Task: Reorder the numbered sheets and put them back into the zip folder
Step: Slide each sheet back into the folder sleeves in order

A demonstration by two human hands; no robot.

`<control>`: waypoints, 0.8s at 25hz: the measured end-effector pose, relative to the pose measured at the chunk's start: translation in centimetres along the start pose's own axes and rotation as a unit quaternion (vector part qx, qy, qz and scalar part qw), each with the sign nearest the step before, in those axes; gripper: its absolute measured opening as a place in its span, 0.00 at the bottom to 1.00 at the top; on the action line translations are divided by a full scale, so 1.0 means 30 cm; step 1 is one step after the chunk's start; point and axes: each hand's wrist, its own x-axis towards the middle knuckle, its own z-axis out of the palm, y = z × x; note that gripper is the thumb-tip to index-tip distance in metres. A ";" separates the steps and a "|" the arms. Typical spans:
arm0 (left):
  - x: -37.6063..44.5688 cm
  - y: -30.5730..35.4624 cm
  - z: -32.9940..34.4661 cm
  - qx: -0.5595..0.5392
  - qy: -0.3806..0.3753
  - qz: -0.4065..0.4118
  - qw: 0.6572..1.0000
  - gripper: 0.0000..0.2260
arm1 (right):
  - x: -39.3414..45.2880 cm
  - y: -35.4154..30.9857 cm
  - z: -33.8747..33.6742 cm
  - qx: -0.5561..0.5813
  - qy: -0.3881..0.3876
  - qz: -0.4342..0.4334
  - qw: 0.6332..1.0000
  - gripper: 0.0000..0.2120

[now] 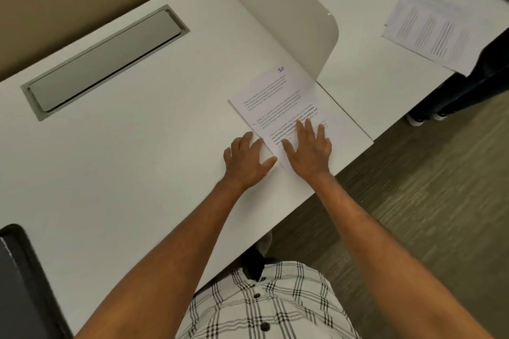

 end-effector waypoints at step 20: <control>-0.281 -0.443 -0.139 -0.612 0.125 -0.259 0.736 0.08 | -0.149 -0.396 0.073 0.327 -0.056 -0.033 0.943 0.27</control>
